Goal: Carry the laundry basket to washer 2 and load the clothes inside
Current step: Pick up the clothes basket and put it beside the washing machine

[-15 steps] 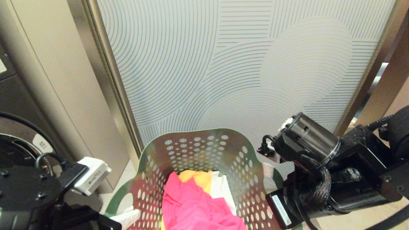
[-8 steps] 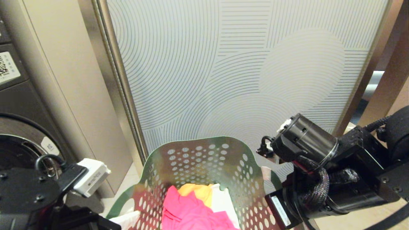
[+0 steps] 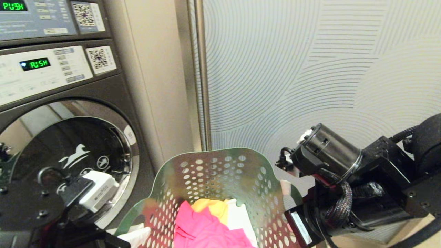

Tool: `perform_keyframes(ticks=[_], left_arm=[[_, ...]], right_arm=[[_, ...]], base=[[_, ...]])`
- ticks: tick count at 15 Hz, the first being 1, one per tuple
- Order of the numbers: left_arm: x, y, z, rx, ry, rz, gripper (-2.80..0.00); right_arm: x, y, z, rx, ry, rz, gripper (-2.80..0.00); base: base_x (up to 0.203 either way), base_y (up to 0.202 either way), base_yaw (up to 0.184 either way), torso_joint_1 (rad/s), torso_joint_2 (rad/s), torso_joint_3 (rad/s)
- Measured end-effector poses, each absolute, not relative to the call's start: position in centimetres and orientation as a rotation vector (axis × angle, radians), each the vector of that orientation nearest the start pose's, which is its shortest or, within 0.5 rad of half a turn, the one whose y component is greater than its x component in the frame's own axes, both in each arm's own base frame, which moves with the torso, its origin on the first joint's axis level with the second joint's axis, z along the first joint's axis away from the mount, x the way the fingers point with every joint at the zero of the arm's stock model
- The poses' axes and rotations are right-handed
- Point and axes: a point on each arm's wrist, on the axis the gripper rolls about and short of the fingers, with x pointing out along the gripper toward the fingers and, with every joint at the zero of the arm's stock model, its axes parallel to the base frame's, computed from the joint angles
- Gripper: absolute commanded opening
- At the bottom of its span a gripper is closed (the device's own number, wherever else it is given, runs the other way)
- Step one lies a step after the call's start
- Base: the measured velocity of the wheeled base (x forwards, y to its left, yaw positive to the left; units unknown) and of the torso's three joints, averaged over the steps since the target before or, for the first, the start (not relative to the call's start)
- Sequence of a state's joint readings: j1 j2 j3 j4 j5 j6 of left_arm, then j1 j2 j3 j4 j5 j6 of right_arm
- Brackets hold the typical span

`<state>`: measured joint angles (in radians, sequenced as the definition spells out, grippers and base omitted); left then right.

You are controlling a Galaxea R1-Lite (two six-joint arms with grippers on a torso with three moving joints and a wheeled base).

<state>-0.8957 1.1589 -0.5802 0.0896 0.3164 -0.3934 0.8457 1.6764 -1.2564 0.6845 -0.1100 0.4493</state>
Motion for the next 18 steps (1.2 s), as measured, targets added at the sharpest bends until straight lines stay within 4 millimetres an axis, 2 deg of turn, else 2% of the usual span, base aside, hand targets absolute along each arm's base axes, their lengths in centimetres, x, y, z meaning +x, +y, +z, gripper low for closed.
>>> perform_keyframes(ticks=[18], left_arm=[[9.22,-10.40,17.44,0.019,0.657,-0.431,-2.80]], right_arm=[[17.79,19.97,20.38,-0.129,1.112,0.417,-2.80]], base=[[0.001,-0.007,0.173,0.003,0.00,0.002]])
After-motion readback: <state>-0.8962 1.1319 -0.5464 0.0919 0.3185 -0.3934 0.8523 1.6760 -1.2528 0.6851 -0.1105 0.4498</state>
